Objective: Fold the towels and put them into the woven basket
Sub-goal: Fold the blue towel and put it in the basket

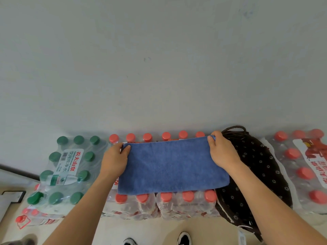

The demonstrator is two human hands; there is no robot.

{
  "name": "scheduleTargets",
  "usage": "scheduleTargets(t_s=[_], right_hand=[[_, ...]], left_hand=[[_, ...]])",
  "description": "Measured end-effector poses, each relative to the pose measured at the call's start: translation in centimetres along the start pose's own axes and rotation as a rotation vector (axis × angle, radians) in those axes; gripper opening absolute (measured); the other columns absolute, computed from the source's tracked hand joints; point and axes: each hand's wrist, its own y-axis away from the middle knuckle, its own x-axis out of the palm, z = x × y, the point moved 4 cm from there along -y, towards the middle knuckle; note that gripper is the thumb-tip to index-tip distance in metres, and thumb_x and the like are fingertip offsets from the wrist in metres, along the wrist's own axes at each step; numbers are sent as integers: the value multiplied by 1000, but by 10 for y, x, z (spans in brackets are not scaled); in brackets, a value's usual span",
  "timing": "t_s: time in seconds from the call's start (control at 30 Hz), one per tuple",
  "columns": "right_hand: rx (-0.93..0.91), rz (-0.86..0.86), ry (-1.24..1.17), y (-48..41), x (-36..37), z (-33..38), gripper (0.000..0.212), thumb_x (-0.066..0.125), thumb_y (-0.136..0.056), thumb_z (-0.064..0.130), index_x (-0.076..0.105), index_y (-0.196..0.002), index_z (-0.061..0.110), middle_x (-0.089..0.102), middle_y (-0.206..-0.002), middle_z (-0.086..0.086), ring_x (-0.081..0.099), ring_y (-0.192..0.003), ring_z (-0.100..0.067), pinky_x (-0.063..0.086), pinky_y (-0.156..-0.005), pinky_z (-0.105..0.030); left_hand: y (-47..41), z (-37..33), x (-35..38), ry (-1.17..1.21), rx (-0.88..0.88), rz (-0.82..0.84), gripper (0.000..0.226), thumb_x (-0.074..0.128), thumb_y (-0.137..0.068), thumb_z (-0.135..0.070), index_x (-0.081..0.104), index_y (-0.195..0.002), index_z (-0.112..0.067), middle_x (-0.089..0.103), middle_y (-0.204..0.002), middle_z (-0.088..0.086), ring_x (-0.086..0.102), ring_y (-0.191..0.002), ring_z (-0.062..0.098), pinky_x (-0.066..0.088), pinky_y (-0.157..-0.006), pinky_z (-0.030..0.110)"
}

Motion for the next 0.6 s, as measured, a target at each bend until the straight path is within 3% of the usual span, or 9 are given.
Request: scheduleTargets(t_s=[0.17,0.27,0.33,0.4,0.47,0.6], right_hand=[[58,57,149,-5,3,-3,33,27,-102,39,47,-105,12,55,-80,3,55,-71,-18,45,-60,-35],[131,45,160,0,2,-5,35,30,-100,46,47,-105,15,56,-85,1,56,-76,-19,43,-61,-34],[176,39,129,5,0,-9,38,30,-99,51,45,-103,17,55,-83,1,55,-75,-19,41,-61,-33],[232,68,-38,9,1,-17,38,31,-98,53,45,-102,19,56,-84,3,55,-75,-16,41,-63,-33],[275,94,-286,16,3,-23,32,35,-97,51,48,-97,22,55,-85,5,53,-76,-11,41,-65,-31],[325,152,-568,31,6,-25,22,47,-97,42,51,-99,21,58,-92,6,56,-84,-9,44,-65,-27]], left_hand=[[12,-6,2,-175,112,-105,25,44,-97,-35,50,-84,-15,57,-69,0,56,-68,26,40,-58,35],[17,-9,4,-262,77,-153,26,38,-97,-41,46,-90,-17,46,-65,-4,50,-68,28,39,-61,36],[21,-12,4,-285,36,-159,27,36,-97,-43,44,-99,-17,51,-71,0,53,-72,32,40,-64,38],[28,-8,0,-298,-15,-153,36,38,-95,-48,44,-115,-18,63,-95,10,61,-87,38,40,-70,39],[39,0,-3,-300,-53,-138,47,44,-92,-51,44,-122,-16,63,-113,13,61,-97,39,38,-71,38],[64,9,-2,-366,-46,-119,50,56,-85,-54,49,-117,-16,65,-107,8,63,-93,31,43,-66,34]])
